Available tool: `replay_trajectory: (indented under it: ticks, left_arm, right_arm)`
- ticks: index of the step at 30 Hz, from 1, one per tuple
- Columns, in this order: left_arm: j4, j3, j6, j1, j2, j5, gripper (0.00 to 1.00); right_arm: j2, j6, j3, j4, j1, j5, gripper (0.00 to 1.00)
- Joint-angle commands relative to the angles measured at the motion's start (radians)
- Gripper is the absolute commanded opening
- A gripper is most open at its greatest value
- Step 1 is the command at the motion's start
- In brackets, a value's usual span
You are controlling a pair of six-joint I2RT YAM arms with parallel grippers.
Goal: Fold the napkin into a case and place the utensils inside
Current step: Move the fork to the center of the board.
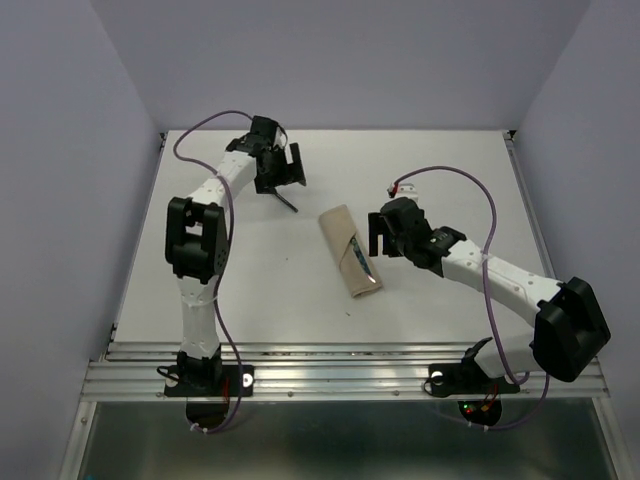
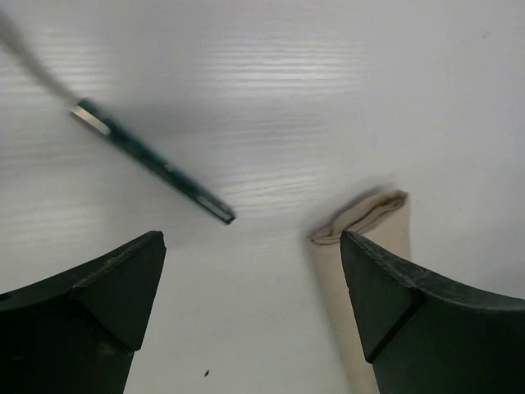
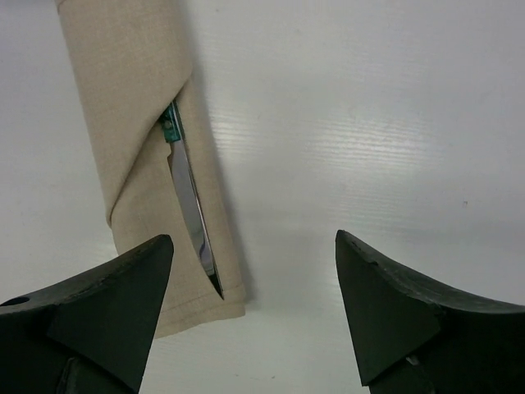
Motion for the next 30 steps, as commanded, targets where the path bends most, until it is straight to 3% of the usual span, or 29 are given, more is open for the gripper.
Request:
replay_trajectory:
  ticks: [1, 4, 8, 15, 23, 26, 30]
  left_arm:
    - [-0.017, -0.125, -0.124, 0.028, -0.181, -0.315, 0.97]
    - [-0.016, -0.211, -0.204, 0.028, -0.215, -0.412, 0.93]
    - [0.041, -0.279, -0.238, 0.028, -0.197, -0.431, 0.88]
    - [0.090, -0.201, -0.263, 0.024, -0.094, -0.382, 0.81]
    - [0.000, -0.017, -0.298, 0.021, 0.087, -0.447, 0.73]
    - [-0.042, 0.041, -0.303, 0.013, 0.139, -0.492, 0.60]
    - [-0.095, 0.051, -0.284, 0.007, 0.161, -0.518, 0.00]
  right_arm:
    - [-0.025, 0.028, -0.021, 0.007, 0.007, 0.014, 0.86]
    - [-0.015, 0.026, -0.021, 0.022, 0.007, -0.002, 0.88]
    - [-0.001, 0.022, -0.012, 0.030, 0.007, -0.011, 0.89]
    - [-0.014, 0.022, -0.024, 0.030, 0.007, -0.012, 0.90]
    - [0.001, 0.029, -0.035, 0.041, 0.007, -0.045, 0.90]
    - [0.004, 0.031, -0.035, 0.042, 0.007, -0.052, 0.90]
    - [-0.005, 0.031, -0.042, 0.044, 0.007, -0.051, 0.90]
